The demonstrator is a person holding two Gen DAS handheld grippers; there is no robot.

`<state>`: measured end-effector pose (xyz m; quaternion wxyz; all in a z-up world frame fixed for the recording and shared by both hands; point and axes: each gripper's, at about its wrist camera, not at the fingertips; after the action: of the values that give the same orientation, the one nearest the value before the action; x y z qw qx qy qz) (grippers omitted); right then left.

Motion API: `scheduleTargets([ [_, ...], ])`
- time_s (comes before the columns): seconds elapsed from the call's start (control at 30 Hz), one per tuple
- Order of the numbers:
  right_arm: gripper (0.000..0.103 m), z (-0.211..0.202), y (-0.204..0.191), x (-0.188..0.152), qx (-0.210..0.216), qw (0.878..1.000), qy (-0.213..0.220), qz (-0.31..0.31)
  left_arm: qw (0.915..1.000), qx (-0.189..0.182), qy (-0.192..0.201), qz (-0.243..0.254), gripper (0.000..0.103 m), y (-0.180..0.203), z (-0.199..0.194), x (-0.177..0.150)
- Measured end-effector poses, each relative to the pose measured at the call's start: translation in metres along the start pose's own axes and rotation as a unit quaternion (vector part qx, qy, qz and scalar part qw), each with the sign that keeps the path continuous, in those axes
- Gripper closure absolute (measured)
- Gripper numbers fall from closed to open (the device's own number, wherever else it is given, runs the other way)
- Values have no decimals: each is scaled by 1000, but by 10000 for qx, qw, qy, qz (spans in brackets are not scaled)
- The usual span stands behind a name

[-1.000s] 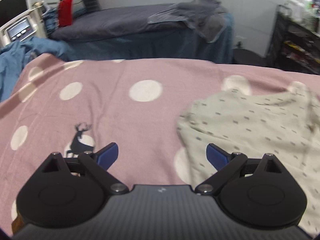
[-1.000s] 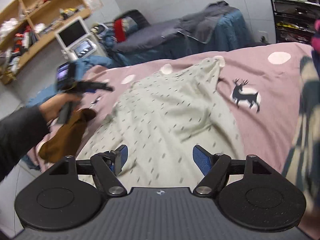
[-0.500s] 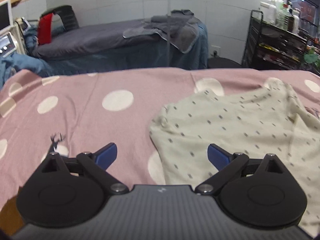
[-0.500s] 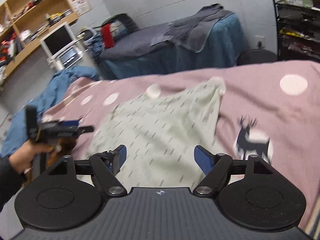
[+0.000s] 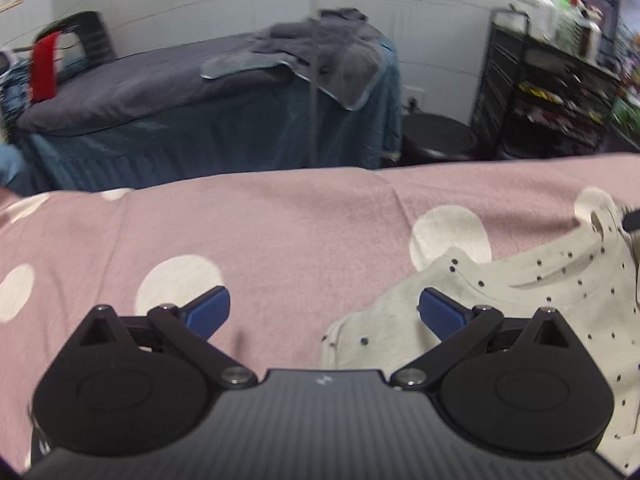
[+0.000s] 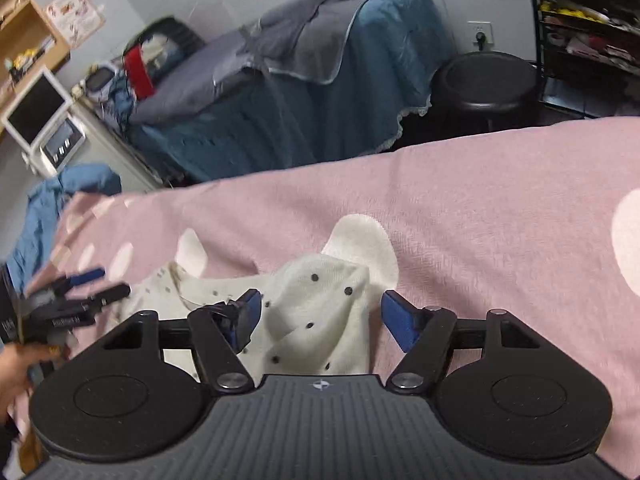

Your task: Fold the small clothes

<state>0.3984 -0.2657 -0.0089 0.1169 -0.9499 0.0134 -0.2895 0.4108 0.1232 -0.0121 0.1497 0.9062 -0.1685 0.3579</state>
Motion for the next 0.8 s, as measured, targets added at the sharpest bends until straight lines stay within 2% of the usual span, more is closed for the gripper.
scheduleTargets([
  [0.13,0,6,-3,5,121,9994,-25,-312,9963,75,-388,763,1,9,23,7],
  [0.17,0,7,-3,6,147,9992,-47,-371,9951,-74,-379,908,5,11,24,9],
  [0.23,0,8,-4,9,193,9987,-83,-457,9918,-674,-391,1015,8,12,25,11],
  [0.27,0,8,-4,12,226,9983,-117,-517,9886,-955,-539,1029,9,14,27,12],
  [0.3,0,8,-4,13,272,9978,-149,-591,9864,-1053,-705,1043,11,15,30,14],
  [0.37,0,9,-6,15,383,9962,-201,-758,9810,-1234,-988,1124,29,19,38,12],
  [0.4,0,10,-7,15,397,9952,-252,-862,9797,-1273,-997,1187,31,20,40,12],
  [0.43,7,11,-9,15,376,9941,-283,-973,9787,-1325,-939,1253,47,22,39,12],
  [0.47,32,11,-10,16,347,9933,-271,-1066,9771,-1451,-882,1282,73,24,38,13],
  [0.53,58,12,-10,16,366,9928,-314,-1100,9766,-1498,-908,1251,88,27,38,14],
  [0.6,63,11,-10,17,367,9928,-284,-1103,9736,-1471,-974,1449,92,33,37,13],
  [0.67,83,8,-11,17,324,9929,-214,-1125,9736,-1475,-944,1461,98,35,33,12],
  [0.8,89,-2,-13,17,335,9938,-46,-1064,9774,-1408,-771,1373,99,39,20,7],
])
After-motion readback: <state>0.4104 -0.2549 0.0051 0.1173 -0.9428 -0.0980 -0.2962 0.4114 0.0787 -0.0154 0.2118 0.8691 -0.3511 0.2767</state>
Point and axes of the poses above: each gripper's, at about its wrist camera, not at the fingertips, and z roughly the way its jaws point, y to its right, x to its top, and after that the axes turned 14 degrees about -x, right-handed
